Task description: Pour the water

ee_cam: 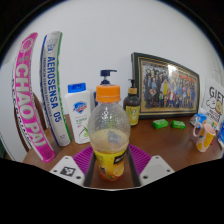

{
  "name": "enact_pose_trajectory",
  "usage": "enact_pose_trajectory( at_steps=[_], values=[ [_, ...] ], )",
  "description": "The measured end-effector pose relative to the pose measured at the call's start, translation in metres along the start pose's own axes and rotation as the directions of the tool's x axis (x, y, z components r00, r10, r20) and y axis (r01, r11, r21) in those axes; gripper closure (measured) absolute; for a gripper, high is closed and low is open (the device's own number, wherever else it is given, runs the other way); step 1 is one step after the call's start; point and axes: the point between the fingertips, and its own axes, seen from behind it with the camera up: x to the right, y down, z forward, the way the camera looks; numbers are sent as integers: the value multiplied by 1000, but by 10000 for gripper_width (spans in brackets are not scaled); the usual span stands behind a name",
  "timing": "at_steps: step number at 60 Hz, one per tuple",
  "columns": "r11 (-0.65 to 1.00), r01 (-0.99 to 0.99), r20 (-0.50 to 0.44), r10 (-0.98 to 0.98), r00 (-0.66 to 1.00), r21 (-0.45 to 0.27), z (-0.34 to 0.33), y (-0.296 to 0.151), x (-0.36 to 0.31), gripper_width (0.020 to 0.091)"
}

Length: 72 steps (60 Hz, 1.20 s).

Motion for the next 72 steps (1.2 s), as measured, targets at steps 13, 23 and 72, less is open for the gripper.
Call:
enact_pose_trajectory(
  at_steps=[13, 23, 72],
  values=[
    [998, 52, 45, -53, 998, 26, 1, -2, -8, 806],
    [999, 31, 75, -33, 997, 29, -13, -22, 1, 868],
    [-323, -862, 350, 814, -464, -391, -53, -151, 265, 871]
  ],
)
